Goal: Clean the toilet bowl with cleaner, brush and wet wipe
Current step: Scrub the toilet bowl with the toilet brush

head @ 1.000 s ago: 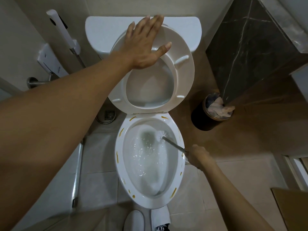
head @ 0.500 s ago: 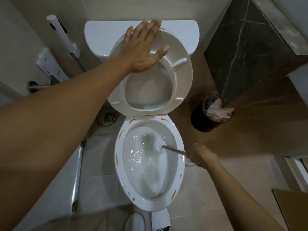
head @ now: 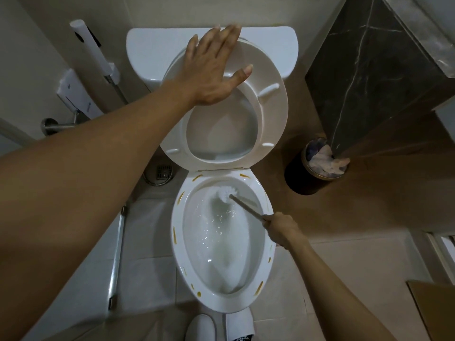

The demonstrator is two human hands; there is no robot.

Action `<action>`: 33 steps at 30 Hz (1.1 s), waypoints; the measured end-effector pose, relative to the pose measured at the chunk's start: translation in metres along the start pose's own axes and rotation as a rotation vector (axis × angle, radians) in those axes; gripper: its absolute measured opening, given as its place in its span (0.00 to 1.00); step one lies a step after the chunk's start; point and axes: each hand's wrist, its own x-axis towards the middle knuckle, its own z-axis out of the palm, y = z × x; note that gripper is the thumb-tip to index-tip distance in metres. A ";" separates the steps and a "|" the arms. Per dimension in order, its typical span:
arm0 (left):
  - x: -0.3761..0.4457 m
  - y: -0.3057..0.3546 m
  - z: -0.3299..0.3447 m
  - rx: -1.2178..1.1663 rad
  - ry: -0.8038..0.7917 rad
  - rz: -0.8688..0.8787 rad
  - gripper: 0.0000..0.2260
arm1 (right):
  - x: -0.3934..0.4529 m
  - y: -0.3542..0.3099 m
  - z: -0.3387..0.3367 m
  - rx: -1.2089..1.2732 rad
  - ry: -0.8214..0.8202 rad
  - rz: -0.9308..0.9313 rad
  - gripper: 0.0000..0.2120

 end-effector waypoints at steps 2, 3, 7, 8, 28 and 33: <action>0.000 0.000 0.000 -0.003 -0.005 0.001 0.34 | -0.001 -0.016 0.015 0.002 -0.039 -0.069 0.16; 0.000 0.000 0.000 -0.001 -0.005 0.001 0.34 | -0.001 -0.019 0.025 0.026 -0.057 -0.093 0.17; -0.001 0.000 -0.001 -0.013 0.001 0.001 0.33 | -0.011 0.008 0.042 0.233 -0.015 -0.037 0.16; -0.001 0.000 0.000 -0.018 0.002 -0.001 0.33 | -0.014 0.016 0.041 0.259 0.013 -0.006 0.16; 0.000 -0.001 0.000 -0.001 0.008 0.000 0.33 | -0.011 -0.001 0.061 0.365 0.012 -0.108 0.18; 0.000 -0.001 0.000 0.003 0.000 0.000 0.33 | -0.012 0.032 0.049 0.387 0.115 -0.010 0.17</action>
